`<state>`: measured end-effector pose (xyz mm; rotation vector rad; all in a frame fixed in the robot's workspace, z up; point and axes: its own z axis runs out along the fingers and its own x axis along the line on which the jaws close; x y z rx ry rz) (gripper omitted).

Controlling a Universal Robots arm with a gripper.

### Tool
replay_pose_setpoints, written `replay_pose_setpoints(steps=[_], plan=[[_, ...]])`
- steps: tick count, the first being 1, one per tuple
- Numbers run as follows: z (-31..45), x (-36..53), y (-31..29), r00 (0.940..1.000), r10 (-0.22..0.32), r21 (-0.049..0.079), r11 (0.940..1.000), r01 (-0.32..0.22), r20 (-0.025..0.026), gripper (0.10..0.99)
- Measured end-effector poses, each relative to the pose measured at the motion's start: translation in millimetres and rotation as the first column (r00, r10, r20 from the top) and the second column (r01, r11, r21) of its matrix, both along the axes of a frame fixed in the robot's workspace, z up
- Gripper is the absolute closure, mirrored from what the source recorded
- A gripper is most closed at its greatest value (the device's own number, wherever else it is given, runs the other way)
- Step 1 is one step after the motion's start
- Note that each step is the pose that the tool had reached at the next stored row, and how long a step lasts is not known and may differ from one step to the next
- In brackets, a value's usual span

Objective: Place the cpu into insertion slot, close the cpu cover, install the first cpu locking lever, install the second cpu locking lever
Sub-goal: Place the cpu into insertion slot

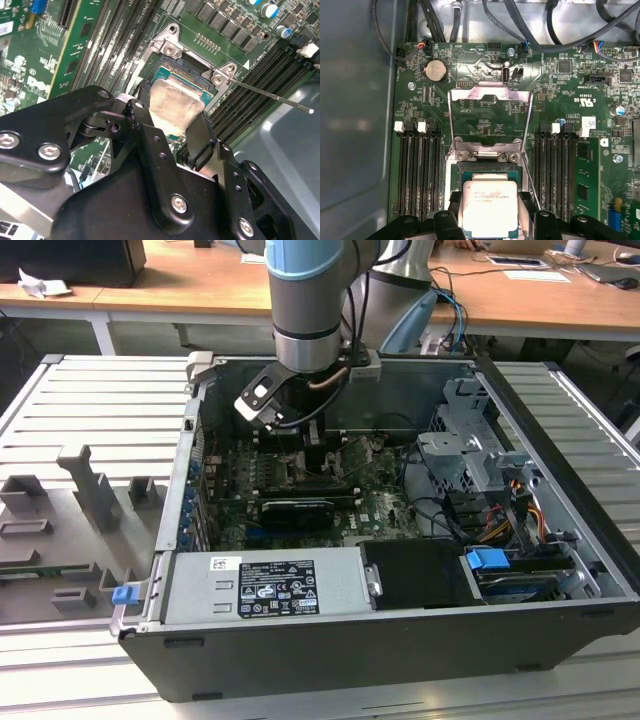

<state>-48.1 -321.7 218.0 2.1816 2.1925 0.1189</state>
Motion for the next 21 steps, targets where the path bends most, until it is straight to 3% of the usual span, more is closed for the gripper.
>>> replay_pose_setpoints(steps=[21], plan=[[-13.3, 1.4, 2.5, 0.9998, -0.018, 0.0, 0.9998, 0.018, -0.0005, 0.561]])
